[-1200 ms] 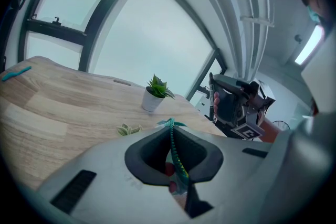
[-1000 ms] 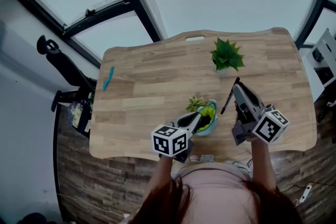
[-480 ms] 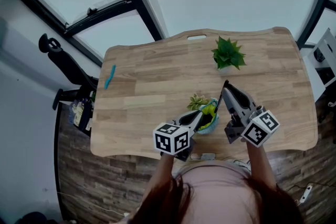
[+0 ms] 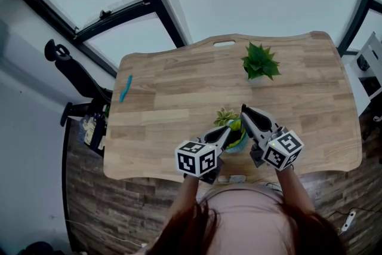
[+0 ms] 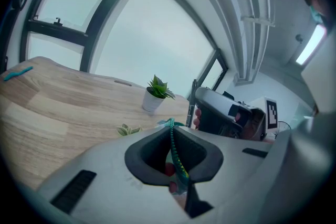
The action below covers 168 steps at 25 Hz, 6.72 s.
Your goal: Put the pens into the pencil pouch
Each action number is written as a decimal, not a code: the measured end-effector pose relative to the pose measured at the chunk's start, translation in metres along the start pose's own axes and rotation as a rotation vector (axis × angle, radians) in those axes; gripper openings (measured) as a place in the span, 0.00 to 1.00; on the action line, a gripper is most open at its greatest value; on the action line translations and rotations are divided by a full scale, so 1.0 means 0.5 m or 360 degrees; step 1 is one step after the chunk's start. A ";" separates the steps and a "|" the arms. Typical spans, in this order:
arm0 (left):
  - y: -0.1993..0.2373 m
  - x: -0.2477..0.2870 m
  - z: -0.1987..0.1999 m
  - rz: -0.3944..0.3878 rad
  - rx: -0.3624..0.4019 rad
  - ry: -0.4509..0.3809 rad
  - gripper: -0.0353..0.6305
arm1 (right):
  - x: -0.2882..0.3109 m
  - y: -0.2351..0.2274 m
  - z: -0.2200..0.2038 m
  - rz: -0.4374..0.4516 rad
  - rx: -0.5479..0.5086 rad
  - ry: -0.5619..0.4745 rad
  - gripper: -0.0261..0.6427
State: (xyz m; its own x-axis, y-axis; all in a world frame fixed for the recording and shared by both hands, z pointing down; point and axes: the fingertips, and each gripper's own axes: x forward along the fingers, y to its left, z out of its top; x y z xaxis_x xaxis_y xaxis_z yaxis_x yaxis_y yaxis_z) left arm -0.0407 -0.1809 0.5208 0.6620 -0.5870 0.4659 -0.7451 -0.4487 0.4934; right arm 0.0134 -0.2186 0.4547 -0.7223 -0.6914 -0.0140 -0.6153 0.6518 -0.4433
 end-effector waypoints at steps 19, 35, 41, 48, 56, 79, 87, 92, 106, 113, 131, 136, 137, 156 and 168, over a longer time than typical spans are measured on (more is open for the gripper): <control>0.012 -0.005 0.000 0.0047 -0.0016 -0.0014 0.07 | -0.016 0.012 -0.096 0.0008 -0.0194 0.0370 0.16; 0.015 -0.010 -0.004 0.0050 -0.0035 -0.0029 0.07 | -0.085 -0.043 -0.025 -0.0151 -0.0163 0.0306 0.04; 0.015 -0.008 -0.006 0.0044 -0.0052 -0.0032 0.07 | -0.127 -0.103 -0.049 -0.0334 -0.0186 0.0419 0.04; 0.018 -0.010 -0.007 0.0041 -0.0059 -0.0031 0.07 | -0.175 -0.175 -0.121 -0.0476 -0.0179 0.0661 0.04; 0.016 -0.005 -0.010 0.0019 -0.0074 -0.0021 0.07 | -0.204 -0.242 -0.202 -0.0607 -0.0147 0.0943 0.05; 0.019 -0.001 -0.017 -0.0005 -0.0129 -0.0009 0.07 | -0.227 -0.351 -0.321 -0.0948 0.0216 0.1406 0.20; 0.020 0.001 -0.016 0.0002 -0.0136 -0.0009 0.07 | -0.232 -0.360 -0.322 -0.1014 0.0018 0.1514 0.12; 0.016 0.002 -0.016 0.0002 -0.0118 -0.0008 0.07 | -0.237 -0.356 -0.320 -0.0986 0.0156 0.1416 0.12; 0.015 0.001 -0.015 0.0010 -0.0091 -0.0012 0.07 | -0.191 -0.304 -0.237 -0.0852 0.0245 0.1073 0.11; 0.007 0.002 -0.014 0.0006 -0.0067 -0.0011 0.07 | -0.145 -0.260 -0.135 -0.0714 0.0334 0.0729 0.11; -0.002 0.001 -0.016 0.0009 -0.0057 -0.0013 0.07 | -0.077 -0.138 0.071 -0.0293 0.0537 0.0010 0.11; -0.005 0.002 -0.018 0.0010 -0.0067 -0.0018 0.07 | -0.060 -0.103 0.082 -0.0198 0.0521 -0.0064 0.11; -0.006 0.002 -0.018 0.0011 -0.0068 -0.0019 0.07 | -0.057 -0.096 0.083 -0.0178 0.0519 -0.0077 0.11; -0.017 0.005 -0.021 0.0013 -0.0085 -0.0033 0.07 | -0.007 0.016 0.032 0.0059 0.0310 -0.0128 0.11; -0.011 0.005 -0.018 0.0020 -0.0103 -0.0046 0.07 | -0.016 0.040 -0.040 0.0077 0.0015 0.0099 0.11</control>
State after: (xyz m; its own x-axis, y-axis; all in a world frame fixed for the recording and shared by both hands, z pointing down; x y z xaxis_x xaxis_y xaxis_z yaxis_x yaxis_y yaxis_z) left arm -0.0343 -0.1739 0.5258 0.6491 -0.6122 0.4514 -0.7461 -0.3970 0.5345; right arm 0.0008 -0.1938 0.4641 -0.7696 -0.6383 0.0201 -0.5764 0.6807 -0.4521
